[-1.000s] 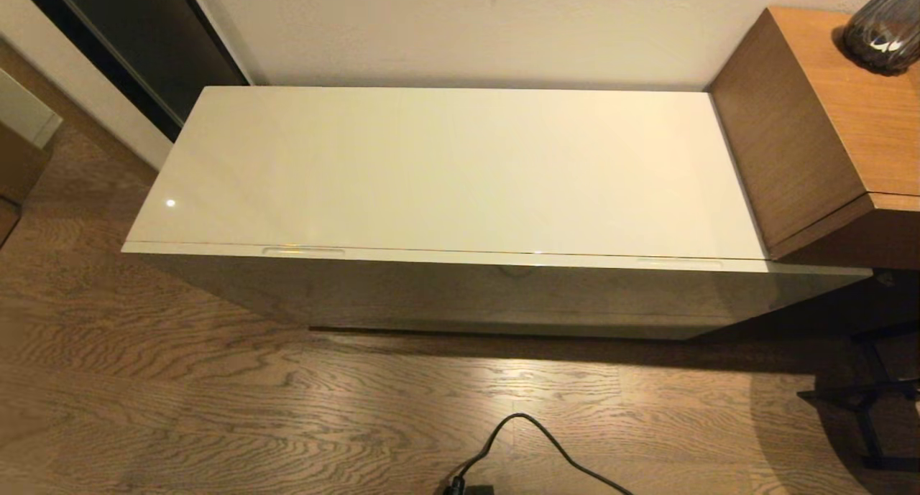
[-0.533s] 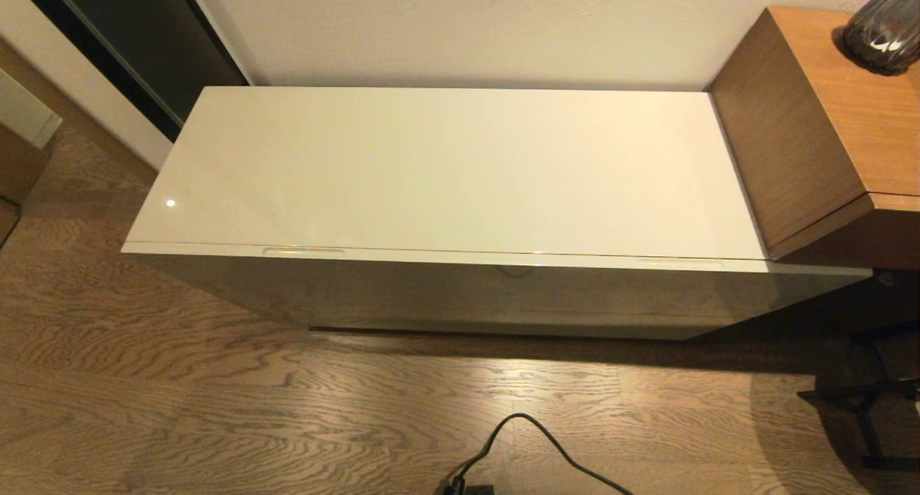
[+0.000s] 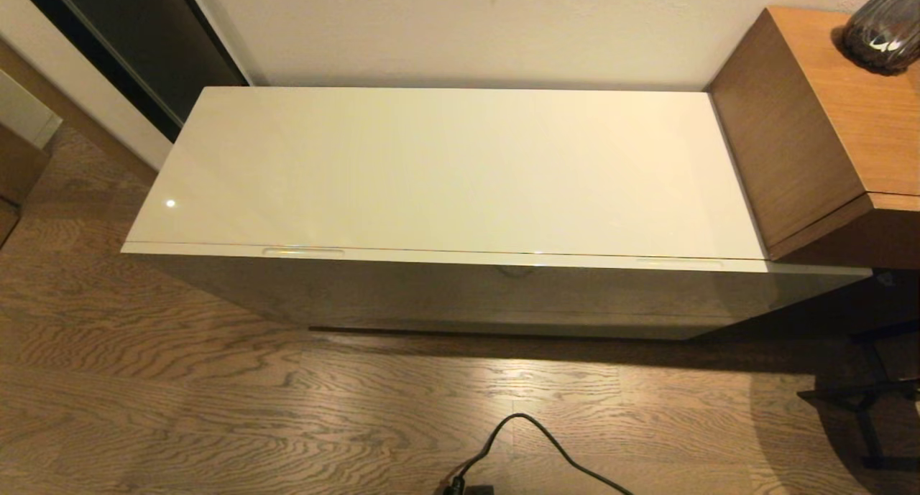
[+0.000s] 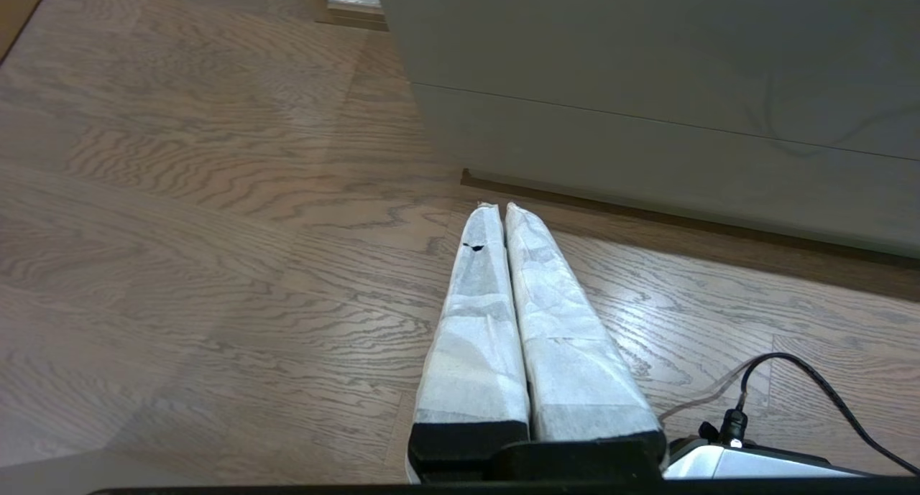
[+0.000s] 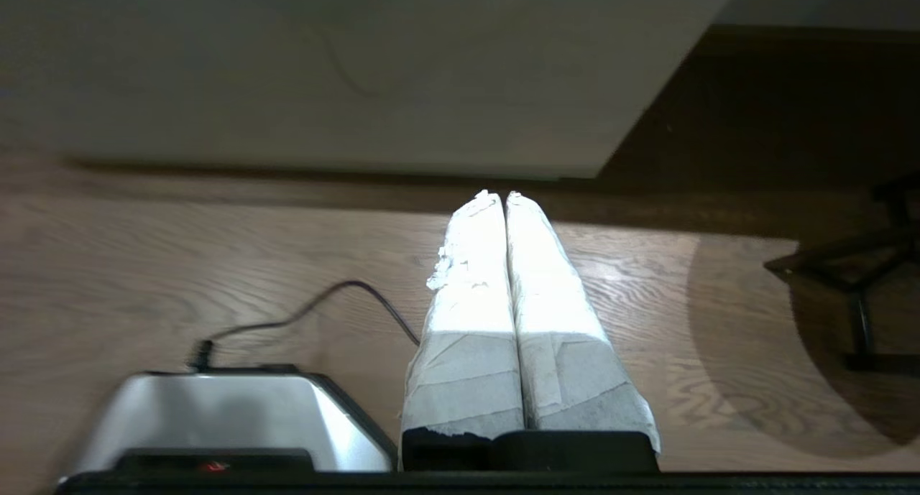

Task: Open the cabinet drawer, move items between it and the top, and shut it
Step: Open the drawer

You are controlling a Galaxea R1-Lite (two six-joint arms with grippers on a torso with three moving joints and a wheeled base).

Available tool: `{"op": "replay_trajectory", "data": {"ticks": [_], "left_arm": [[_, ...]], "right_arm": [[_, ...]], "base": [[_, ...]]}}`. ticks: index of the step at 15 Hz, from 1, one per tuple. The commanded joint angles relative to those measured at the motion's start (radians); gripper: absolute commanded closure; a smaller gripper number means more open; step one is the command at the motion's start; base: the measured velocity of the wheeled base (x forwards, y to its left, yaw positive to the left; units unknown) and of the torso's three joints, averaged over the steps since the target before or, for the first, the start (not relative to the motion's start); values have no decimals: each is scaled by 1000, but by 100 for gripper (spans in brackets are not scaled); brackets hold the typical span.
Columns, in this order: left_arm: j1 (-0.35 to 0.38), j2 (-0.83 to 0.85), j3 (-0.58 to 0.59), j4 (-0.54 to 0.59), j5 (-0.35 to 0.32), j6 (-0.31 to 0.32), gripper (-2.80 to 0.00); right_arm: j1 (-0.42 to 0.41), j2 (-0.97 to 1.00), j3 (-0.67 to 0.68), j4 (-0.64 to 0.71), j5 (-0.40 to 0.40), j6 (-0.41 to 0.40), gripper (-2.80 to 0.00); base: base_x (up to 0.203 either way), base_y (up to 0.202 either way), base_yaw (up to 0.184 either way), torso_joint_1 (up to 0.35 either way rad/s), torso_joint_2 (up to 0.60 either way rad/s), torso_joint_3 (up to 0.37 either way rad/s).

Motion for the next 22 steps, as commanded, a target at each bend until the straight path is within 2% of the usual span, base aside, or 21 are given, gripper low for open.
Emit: {"op": "replay_trajectory", "data": {"ticks": [1,2,6,8,10,12,16,19,22], "left_arm": [[0,-39,2,0,1,-1,0],[0,-39,2,0,1,-1,0],[0,-39,2,0,1,-1,0],[0,-39,2,0,1,-1,0],[0,-39,2,0,1,-1,0],[0,-39,2,0,1,-1,0],[0,-39,2,0,1,-1,0],[0,-39,2,0,1,-2,0],[0,-39,2,0,1,-2,0]], "right_arm": [[0,141,-236,117,29,43,0],[0,252,-303,152,48,64,0],[4,677,-384,162,106,101,0],[24,896,-398,75,121,114,0],[48,1114,-413,-77,112,148,0],[85,1334,-441,-259,49,202,0],[212,1646,-577,-546,-167,374,0],[233,1670,-673,-573,-209,443,0],[234,1684,-715,-563,-222,448,0]], "base": [[0,0,0,0,0,0],[0,0,0,0,0,0],[0,0,0,0,0,0],[0,0,0,0,0,0],[0,0,0,0,0,0],[0,0,0,0,0,0],[0,0,0,0,0,0],[0,0,0,0,0,0],[0,0,0,0,0,0]]}}
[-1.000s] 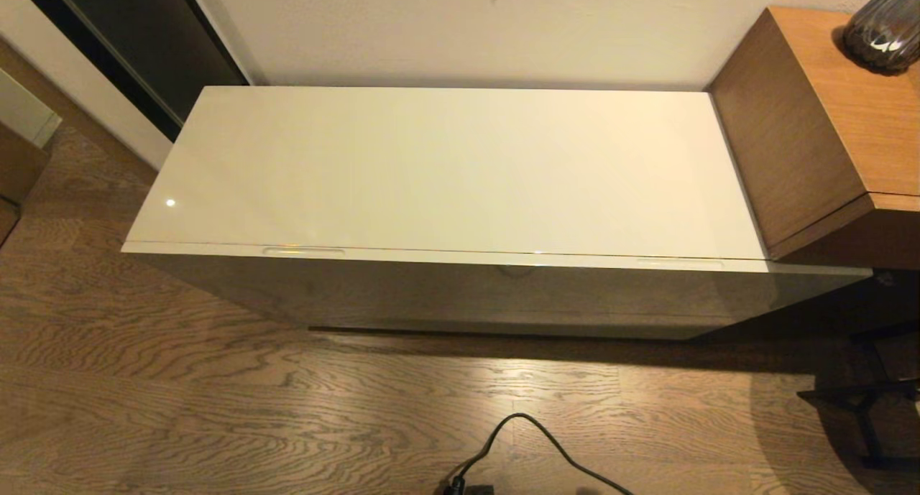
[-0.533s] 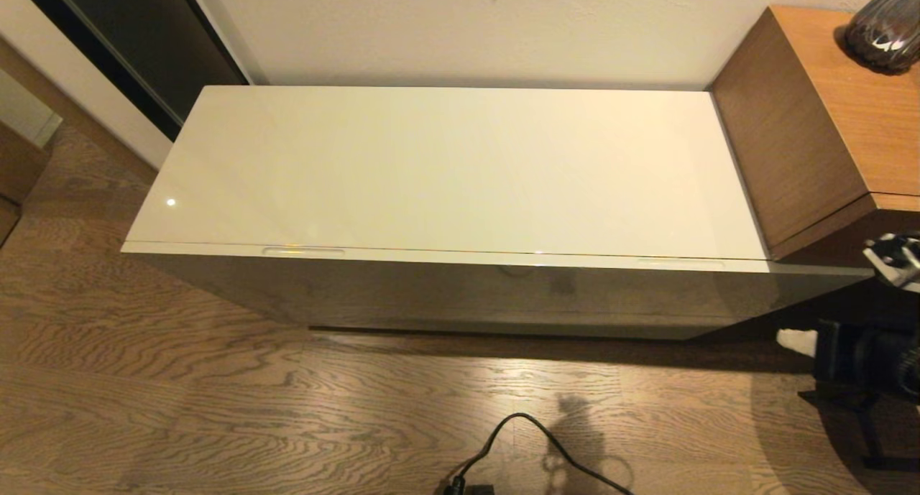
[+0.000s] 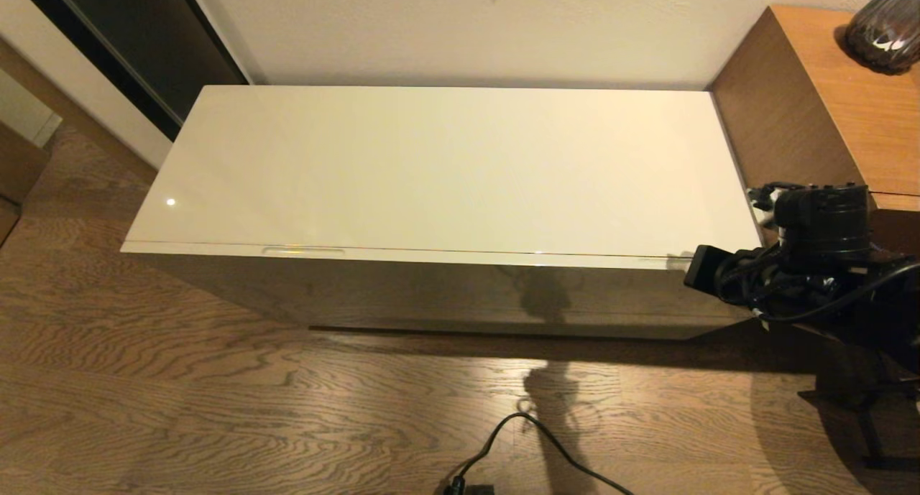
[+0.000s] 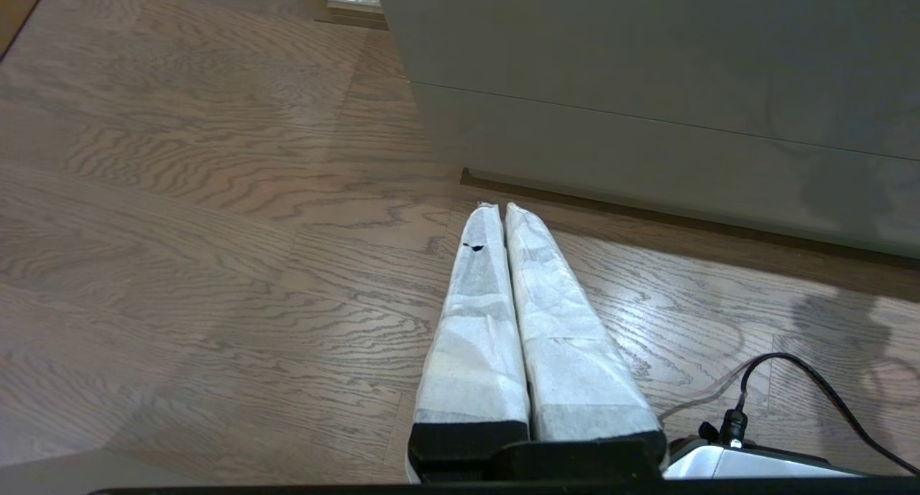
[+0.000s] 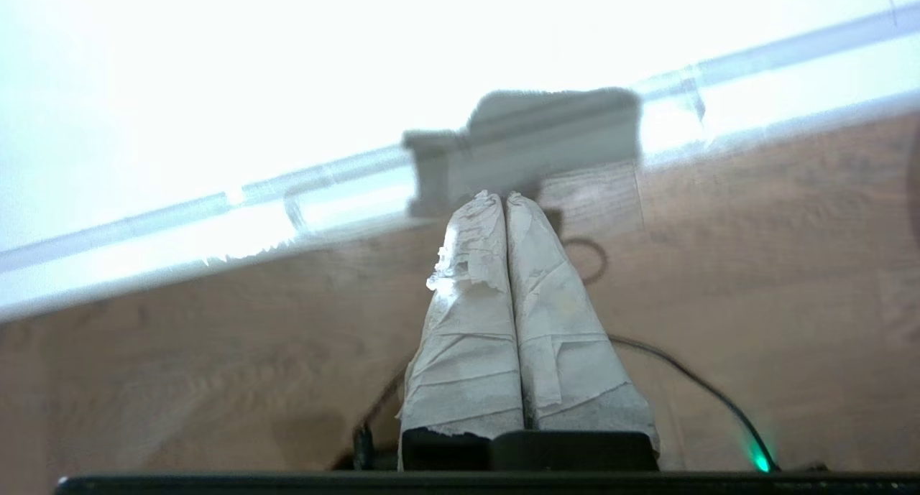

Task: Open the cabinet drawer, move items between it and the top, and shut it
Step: Open the drawer

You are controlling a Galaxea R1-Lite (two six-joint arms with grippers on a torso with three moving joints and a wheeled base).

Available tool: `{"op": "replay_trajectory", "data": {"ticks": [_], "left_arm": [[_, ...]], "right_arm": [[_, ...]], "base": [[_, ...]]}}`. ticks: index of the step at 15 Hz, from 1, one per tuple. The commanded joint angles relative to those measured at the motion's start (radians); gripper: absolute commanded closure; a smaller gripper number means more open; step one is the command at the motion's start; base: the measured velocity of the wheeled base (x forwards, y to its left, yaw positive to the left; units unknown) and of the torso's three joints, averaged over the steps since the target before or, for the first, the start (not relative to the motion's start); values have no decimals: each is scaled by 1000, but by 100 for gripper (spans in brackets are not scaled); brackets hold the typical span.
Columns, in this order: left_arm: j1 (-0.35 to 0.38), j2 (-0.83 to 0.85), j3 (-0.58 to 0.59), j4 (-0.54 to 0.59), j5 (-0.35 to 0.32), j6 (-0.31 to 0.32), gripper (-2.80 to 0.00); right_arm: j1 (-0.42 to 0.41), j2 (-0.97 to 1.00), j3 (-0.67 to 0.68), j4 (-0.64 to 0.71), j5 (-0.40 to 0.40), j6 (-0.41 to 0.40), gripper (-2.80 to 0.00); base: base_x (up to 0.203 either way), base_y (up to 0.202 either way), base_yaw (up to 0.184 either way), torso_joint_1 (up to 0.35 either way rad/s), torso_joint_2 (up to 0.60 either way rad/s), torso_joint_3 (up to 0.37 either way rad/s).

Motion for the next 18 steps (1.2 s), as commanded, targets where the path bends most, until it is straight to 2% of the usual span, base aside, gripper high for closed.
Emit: {"op": "replay_trajectory", "data": {"ticks": [1,9,10,13,15,18], "left_arm": [[1,-39,2,0,1,-1,0],[0,-39,2,0,1,-1,0],[1,-39,2,0,1,-1,0],[1,-39,2,0,1,-1,0],[-1,-39,2,0,1,-1,0],[1,-39,2,0,1,-1,0]], "right_arm": [[2,35,-22,0,-5,8,0],[1,85,-35,-6,-12,43,0],[1,95,-25,0,-7,71,0],[1,116,62,46,50,81,0],[1,117,99,104,120,165,0],[1,99,133,152,139,221,0]], "base": [[0,0,0,0,0,0],[0,0,0,0,0,0],[0,0,0,0,0,0],[0,0,0,0,0,0],[0,0,0,0,0,0],[0,0,0,0,0,0]]}}
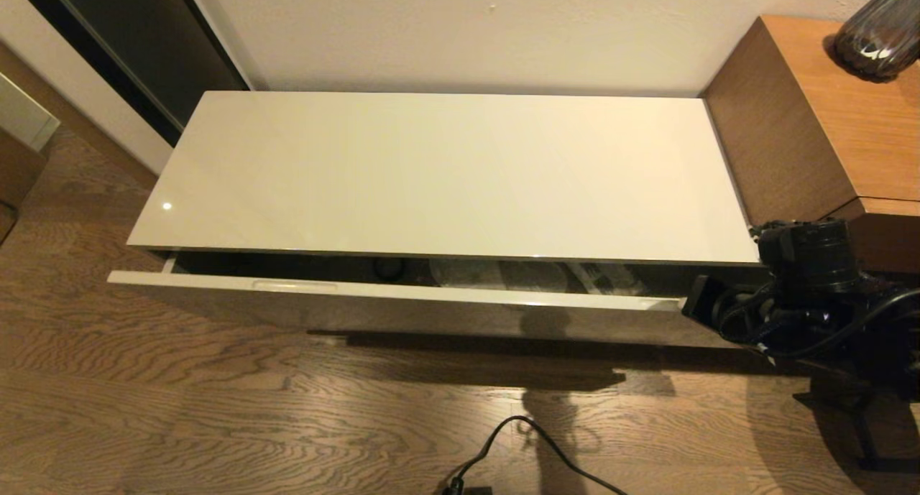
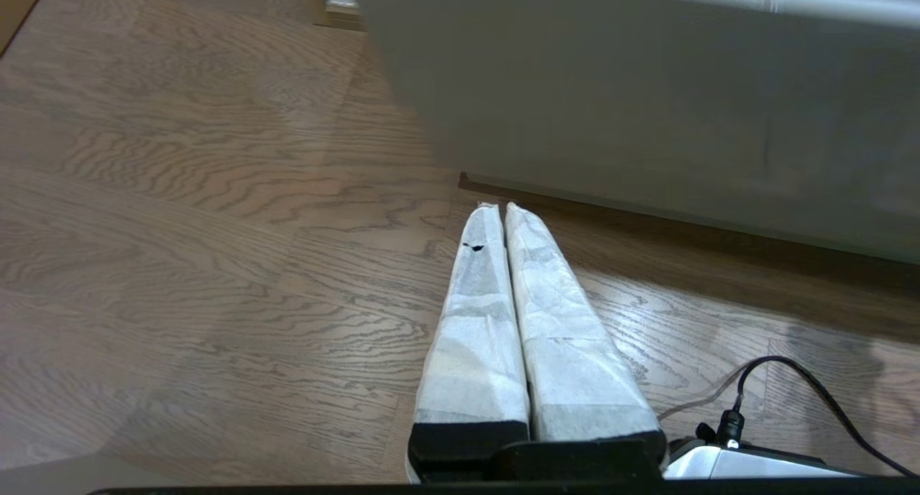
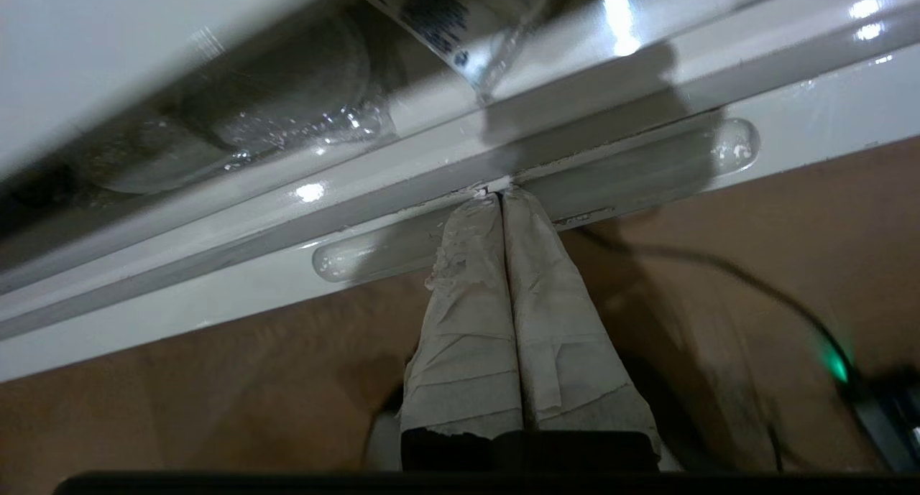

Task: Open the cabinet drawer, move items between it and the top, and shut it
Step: Open the drawer

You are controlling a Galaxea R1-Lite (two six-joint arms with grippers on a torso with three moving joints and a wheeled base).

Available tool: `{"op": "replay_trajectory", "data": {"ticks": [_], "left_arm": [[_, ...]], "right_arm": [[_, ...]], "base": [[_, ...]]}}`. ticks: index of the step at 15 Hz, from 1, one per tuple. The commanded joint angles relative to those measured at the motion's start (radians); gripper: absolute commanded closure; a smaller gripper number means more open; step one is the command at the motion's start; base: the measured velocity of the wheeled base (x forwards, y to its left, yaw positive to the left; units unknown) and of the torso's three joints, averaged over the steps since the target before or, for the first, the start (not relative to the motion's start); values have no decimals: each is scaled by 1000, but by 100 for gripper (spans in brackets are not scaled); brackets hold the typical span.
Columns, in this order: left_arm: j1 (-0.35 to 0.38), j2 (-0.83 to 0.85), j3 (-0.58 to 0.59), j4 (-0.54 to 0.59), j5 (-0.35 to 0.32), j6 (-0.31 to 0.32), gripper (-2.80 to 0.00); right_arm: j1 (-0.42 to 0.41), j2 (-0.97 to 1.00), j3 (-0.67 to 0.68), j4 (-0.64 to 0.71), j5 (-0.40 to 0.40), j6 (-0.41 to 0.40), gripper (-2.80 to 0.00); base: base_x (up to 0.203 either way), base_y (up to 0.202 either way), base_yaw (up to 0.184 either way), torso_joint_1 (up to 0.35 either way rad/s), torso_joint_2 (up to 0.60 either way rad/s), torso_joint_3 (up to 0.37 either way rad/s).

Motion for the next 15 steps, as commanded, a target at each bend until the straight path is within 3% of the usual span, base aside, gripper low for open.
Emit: {"op": "replay_trajectory", "data": {"ticks": [1,5,7,10,11,15], "left_arm": [[1,-39,2,-1,1,-1,0],[1,-39,2,-1,1,-1,0],[1,-39,2,-1,1,-1,0],[1,-39,2,-1,1,0,0],[1,-39,2,-1,1,-1,0],[1,-39,2,-1,1,-1,0]], "right_arm": [[1,-14,43,29,23,16,0],[1,-119,93,129,78,18,0],[1,-287,111,275,127,15,0],[0,-500,29,593,244,11,0],[0,-519,3,626,263,12,0],[-12,-441,10,369,234,64,0]], "base": [[0,0,0,0,0,0],[0,0,0,0,0,0],[0,0,0,0,0,0],[0,0,0,1,9,-7],[0,0,0,0,0,0],[0,0,0,0,0,0]]}}
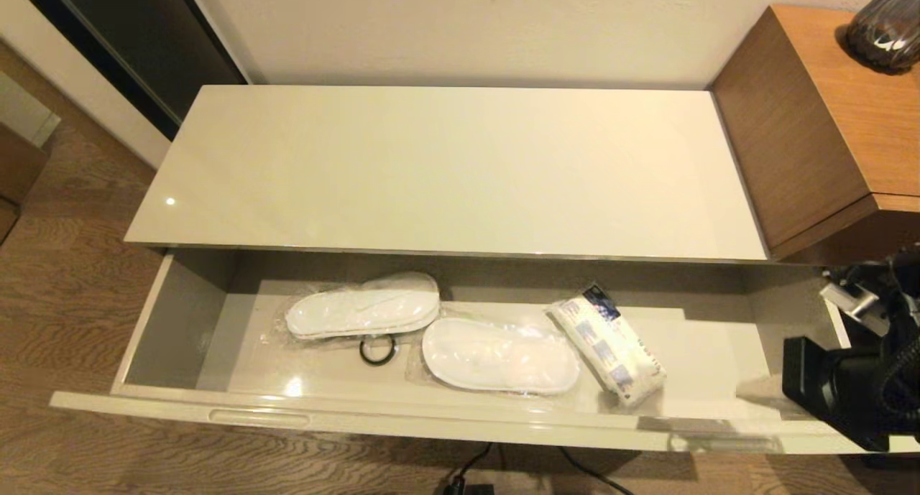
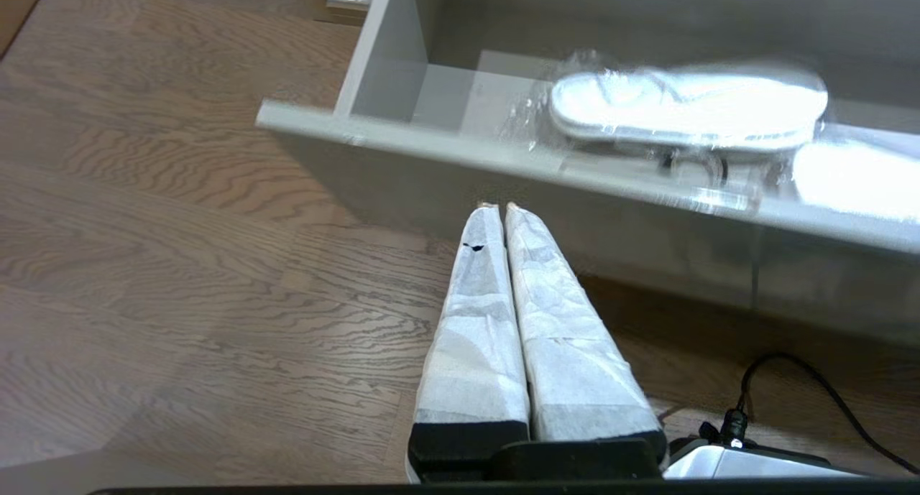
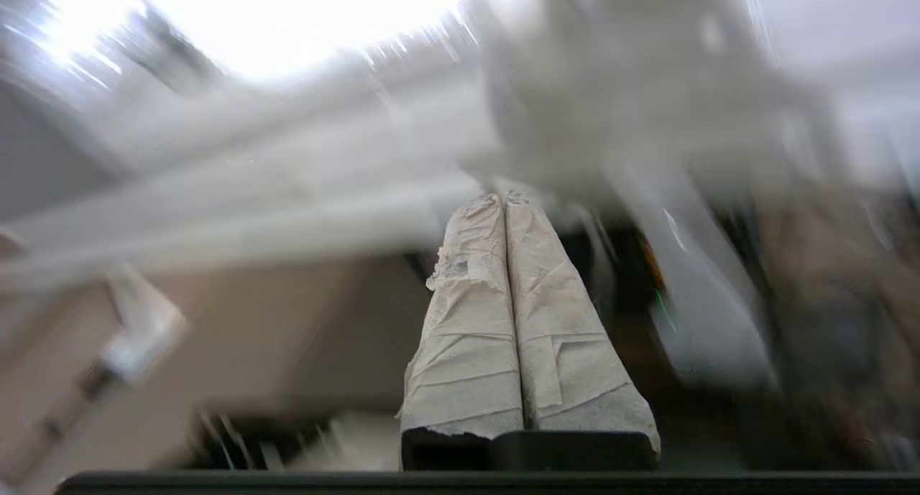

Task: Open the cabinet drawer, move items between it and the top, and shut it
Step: Open the drawer

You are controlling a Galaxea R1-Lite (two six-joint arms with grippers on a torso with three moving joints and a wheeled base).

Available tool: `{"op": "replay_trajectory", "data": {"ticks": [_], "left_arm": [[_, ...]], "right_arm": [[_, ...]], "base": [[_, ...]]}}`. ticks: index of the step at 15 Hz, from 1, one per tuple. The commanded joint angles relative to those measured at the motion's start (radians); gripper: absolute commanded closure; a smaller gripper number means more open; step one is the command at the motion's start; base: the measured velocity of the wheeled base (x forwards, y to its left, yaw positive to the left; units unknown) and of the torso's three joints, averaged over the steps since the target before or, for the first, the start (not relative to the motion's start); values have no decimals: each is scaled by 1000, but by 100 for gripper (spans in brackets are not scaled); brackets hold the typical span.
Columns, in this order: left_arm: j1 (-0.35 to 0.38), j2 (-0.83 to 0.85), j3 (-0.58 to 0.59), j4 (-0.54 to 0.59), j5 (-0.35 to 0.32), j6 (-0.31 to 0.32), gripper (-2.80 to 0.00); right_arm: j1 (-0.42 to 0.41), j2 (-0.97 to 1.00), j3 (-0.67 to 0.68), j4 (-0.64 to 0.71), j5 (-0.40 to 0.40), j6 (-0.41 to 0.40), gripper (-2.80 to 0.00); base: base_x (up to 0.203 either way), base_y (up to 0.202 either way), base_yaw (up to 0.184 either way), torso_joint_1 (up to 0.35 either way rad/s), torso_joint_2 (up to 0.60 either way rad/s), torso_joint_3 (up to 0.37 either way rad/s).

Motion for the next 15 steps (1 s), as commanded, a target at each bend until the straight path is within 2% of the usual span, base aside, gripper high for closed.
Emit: {"op": "replay_trajectory", "data": {"ticks": [1,3,6,8,10,11,13,15], "left_arm": [[0,-39,2,0,1,-1,0],[0,-39,2,0,1,-1,0],[0,-39,2,0,1,-1,0],[0,-39,2,0,1,-1,0],[-1,-39,2,0,1,-1,0],[0,-39,2,0,1,-1,0],[0,-39,2,0,1,-1,0],[0,-39,2,0,1,0,0]], "right_arm": [[-3,36,-1,-144,-30,45,0],[-4,114,-13,-174,-68,55,0],[-4,284,-5,-304,-139,77,0],[-5,372,17,-373,-170,77,0],[-4,387,28,-387,-176,59,0],[-5,391,30,-391,-173,24,0],[-23,393,-23,-382,-170,-171,0],[-44,411,-95,-343,-134,-394,0]], "base": [[0,0,0,0,0,0],[0,0,0,0,0,0],[0,0,0,0,0,0],[0,0,0,0,0,0],[0,0,0,0,0,0],[0,0,0,0,0,0],[0,0,0,0,0,0],[0,0,0,0,0,0]]}}
